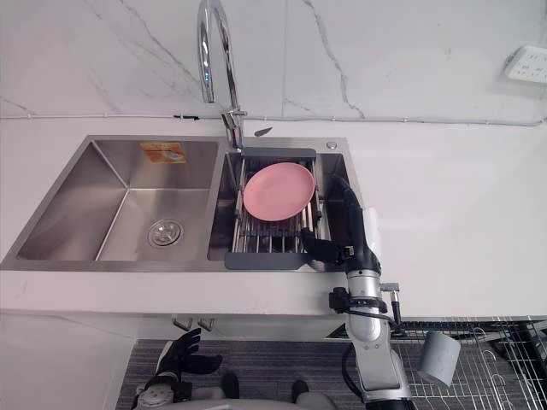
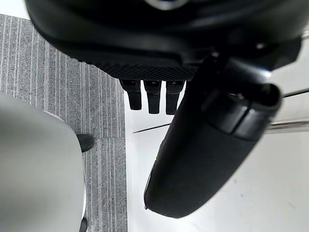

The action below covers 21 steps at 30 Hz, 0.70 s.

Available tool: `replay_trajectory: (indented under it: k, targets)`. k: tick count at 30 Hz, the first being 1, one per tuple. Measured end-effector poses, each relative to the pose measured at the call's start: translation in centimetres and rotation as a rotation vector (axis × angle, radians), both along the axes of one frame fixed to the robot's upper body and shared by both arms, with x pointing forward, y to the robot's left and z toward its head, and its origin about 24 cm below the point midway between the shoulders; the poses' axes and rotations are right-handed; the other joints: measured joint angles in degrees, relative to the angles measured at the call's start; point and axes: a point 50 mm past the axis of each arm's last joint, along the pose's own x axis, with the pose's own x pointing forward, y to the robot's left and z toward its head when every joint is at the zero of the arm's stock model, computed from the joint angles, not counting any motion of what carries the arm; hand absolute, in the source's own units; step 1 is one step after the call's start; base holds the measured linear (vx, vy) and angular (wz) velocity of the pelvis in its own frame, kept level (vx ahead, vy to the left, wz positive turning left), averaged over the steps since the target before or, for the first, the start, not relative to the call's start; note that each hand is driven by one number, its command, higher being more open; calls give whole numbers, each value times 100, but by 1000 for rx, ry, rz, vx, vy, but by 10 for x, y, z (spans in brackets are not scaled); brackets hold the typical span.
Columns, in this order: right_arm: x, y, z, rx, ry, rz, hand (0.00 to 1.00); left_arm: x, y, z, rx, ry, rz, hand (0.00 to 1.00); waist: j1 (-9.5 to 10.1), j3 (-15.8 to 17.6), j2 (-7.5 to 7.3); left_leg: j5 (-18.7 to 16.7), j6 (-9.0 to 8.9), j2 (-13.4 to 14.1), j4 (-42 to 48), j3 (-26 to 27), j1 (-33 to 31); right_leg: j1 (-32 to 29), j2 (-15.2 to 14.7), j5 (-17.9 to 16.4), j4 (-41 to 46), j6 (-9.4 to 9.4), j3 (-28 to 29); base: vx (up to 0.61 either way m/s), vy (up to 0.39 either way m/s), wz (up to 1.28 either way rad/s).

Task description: Walk over to the sink, pick up the cup, carry it to the dishwasher, place the cup inside the dishwasher, then close the dishwasher door

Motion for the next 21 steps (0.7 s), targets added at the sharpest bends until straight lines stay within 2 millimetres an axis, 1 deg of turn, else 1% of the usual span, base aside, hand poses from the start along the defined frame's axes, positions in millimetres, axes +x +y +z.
replay_trajectory:
  k: [4,7,9,14,21]
  targets:
    - [0,0,-3,0,13,-2,90,-1,-1,0,-3,2,2,90,15,-19,20,0,0,5,-25,38,29,2,0,0,-2,0,37,0,0,-4]
    - [-5,-4,-19,0,95,-26,90,-4,-3,-2,-11,14,10,90,38,-71,75,32,-2,4,-204,101,244,123,-7,-1,-19,1,87,4,0,-7]
    - [-7,-7,-26,0,132,-41,90,-5,-3,-2,-12,17,12,90,22,-76,79,71,-4,4,-307,106,317,152,-7,-1,-25,2,82,0,0,0]
    - [-7,-14,-26,-22,138,-78,90,-6,-3,-3,-18,23,17,90,49,-90,61,225,-13,-1,-620,57,501,244,-34,-6,-26,9,-8,0,-9,7]
    - [-5,-22,-23,-79,135,-85,90,-7,-3,-3,-18,29,19,90,60,-121,47,360,4,-47,-837,-36,549,233,-48,-33,5,50,-90,-29,-12,7]
